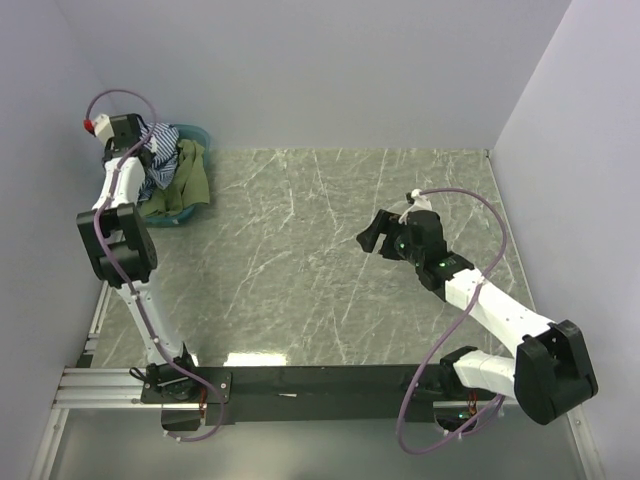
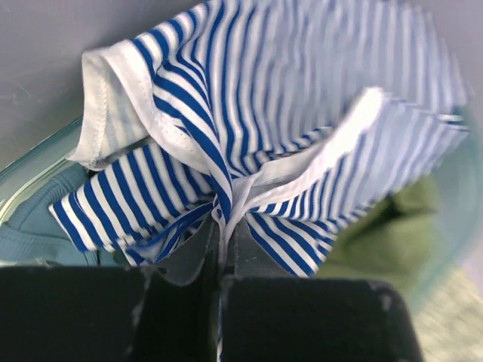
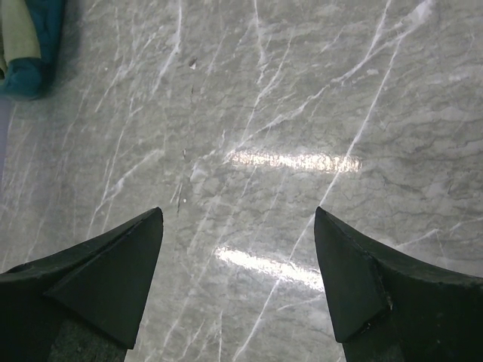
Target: Fold and stack the tank tops
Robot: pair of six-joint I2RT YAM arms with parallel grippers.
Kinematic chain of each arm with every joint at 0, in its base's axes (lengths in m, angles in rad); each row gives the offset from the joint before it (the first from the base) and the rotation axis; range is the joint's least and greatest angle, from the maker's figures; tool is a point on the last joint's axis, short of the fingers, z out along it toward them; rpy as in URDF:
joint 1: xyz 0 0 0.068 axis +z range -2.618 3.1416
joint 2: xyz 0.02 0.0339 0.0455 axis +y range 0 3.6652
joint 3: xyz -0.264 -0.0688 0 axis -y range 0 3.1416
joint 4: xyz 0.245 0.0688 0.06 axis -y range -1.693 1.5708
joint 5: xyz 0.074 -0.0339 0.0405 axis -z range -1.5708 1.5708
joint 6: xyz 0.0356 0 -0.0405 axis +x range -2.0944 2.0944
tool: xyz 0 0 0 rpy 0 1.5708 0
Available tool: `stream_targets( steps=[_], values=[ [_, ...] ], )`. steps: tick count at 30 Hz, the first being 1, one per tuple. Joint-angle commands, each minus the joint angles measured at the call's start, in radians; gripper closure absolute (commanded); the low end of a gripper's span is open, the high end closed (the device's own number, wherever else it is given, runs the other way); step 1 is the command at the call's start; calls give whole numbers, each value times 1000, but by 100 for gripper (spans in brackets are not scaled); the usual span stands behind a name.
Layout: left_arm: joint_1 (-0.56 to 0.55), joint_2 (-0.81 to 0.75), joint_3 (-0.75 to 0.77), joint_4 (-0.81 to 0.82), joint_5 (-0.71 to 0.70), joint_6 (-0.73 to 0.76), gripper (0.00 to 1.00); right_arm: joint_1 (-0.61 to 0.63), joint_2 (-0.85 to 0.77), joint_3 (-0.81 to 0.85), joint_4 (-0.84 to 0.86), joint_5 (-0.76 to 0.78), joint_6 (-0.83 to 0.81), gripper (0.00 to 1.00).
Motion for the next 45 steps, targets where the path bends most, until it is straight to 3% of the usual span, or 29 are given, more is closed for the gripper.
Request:
stream_targets(
  steps=[1, 8, 13, 19, 25, 29, 30, 32, 35, 39, 45],
  values=[
    [-13, -180, 5, 64, 82, 6, 100, -6, -39, -11, 52, 2, -5, 13],
    [-73, -338, 3, 74, 93, 57, 100, -5, -66, 0, 35, 33, -11, 13],
    [-177, -470, -3, 99, 105, 111, 100, -6, -94, 23, 11, 56, -17, 13],
    [-429, -598, -29, 105, 51, 131, 100, -5, -134, 64, -18, 92, -26, 13],
    [-729, -699, -198, 157, -41, 59, 99, -5, -189, 86, -89, 169, -36, 13],
    [-848, -678, -357, 202, 8, -24, 60, -5, -183, 103, -155, 223, -31, 13],
    [-849, -650, -373, 191, 43, -50, 48, -6, -171, 110, -169, 228, -28, 13],
    [-849, -627, -390, 154, 57, -69, 35, -6, -159, 112, -193, 222, -22, 13],
    [-843, -619, -420, 118, -13, -81, 24, -6, -148, 86, -180, 176, -6, 13],
    [-782, -613, -468, 82, -6, -136, 24, -3, -111, 32, -117, 106, 26, 15],
    [-687, -463, -496, 89, 200, -120, 36, 72, 30, 73, -81, 103, 43, 19]
  ],
)
